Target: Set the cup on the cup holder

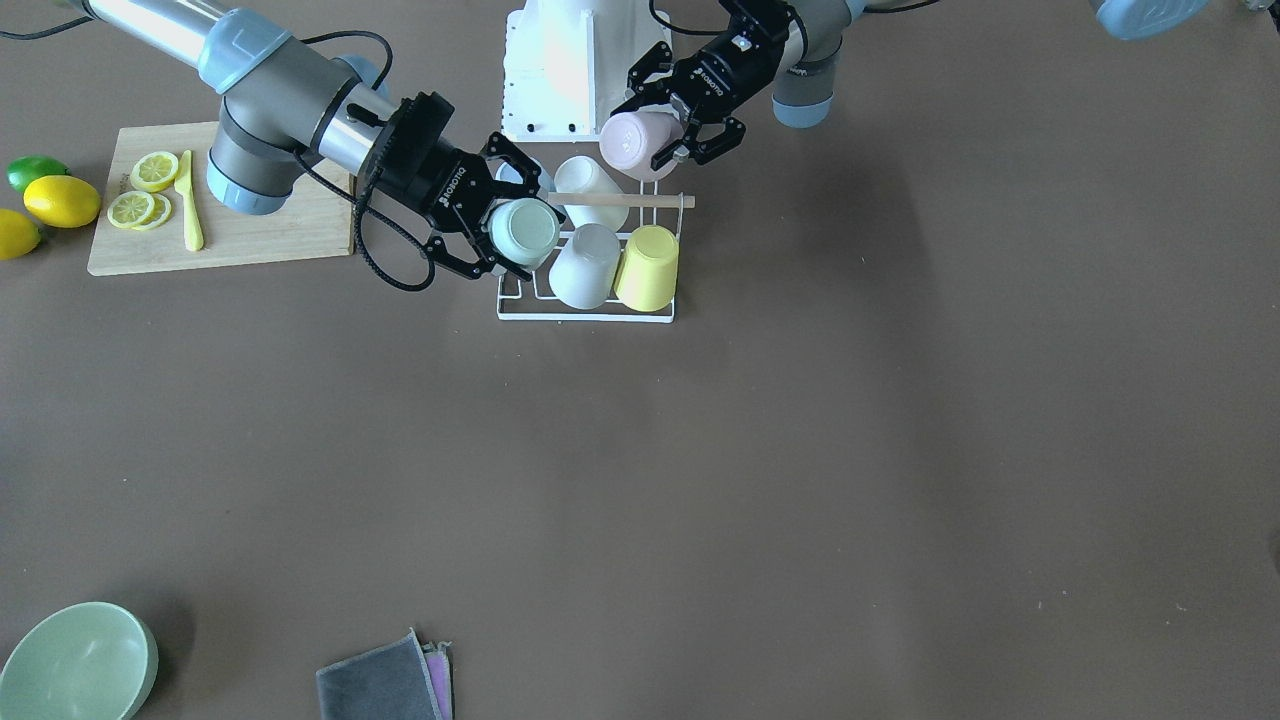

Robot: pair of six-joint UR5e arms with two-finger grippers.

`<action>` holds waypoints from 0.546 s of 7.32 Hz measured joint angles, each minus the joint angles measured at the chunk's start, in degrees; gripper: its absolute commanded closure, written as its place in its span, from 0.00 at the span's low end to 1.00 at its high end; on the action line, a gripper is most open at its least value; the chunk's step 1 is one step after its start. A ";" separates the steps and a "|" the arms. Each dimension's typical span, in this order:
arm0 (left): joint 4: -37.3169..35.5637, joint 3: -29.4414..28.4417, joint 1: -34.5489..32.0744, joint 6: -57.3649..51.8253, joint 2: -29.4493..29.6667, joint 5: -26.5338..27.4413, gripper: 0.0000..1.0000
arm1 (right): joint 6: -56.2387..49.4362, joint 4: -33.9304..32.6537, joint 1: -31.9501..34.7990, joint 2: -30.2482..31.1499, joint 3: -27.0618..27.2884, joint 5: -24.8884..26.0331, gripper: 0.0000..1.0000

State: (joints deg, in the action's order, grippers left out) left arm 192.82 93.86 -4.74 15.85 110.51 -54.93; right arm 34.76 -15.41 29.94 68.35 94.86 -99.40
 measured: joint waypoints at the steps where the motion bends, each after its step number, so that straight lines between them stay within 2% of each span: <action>1: -0.02 0.00 0.00 -0.04 0.03 0.00 1.00 | -0.09 0.02 -0.22 0.11 -0.10 0.10 1.00; 4: -0.01 0.12 -0.20 -0.11 0.11 0.00 1.00 | -0.06 0.03 -0.53 -0.01 -0.19 0.25 1.00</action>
State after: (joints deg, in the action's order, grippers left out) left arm 192.81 93.98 -4.94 15.74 110.62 -54.93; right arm 34.71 -15.38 29.41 68.34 94.66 -99.15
